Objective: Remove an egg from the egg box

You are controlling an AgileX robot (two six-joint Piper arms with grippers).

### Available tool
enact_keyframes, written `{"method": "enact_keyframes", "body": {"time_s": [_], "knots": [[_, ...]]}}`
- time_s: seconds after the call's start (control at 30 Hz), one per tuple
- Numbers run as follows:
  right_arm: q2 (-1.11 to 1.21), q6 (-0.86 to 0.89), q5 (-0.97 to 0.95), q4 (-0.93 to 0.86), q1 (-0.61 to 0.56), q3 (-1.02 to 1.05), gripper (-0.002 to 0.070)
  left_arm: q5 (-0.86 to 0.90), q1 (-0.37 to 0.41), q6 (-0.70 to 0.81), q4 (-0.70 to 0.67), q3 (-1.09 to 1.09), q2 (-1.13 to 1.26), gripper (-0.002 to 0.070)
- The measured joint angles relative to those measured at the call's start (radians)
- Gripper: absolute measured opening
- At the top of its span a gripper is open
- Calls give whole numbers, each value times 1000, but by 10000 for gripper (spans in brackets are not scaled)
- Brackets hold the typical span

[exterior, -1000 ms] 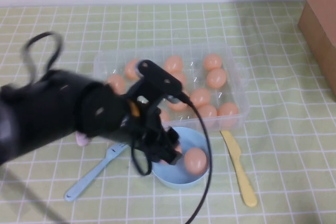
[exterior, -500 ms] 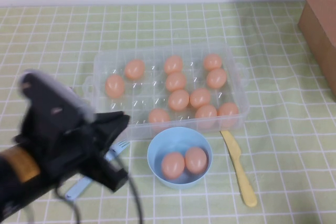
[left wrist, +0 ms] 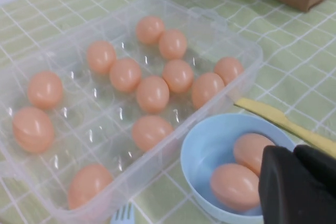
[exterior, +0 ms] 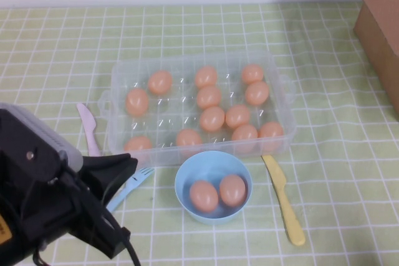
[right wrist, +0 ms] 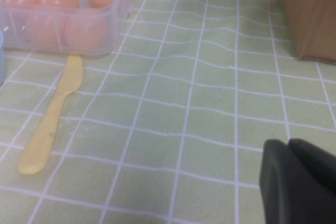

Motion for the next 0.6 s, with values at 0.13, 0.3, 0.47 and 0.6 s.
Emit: {"method": "enact_keyframes", "body": {"time_s": [0.13,0.3,0.47,0.6], "knots": [[0,0,0,0,0,0,-20,-20,0,5,18,4,0,2],[0,0,0,0,0,0,-20,-215,0,6,20,128,-26,2],[0,0,0,0,0,0,-20,-578,0,6,-8,396,-92,0],[0,0,0,0,0,0,-20,-705,36,6,-62,527,-165,0]]}}
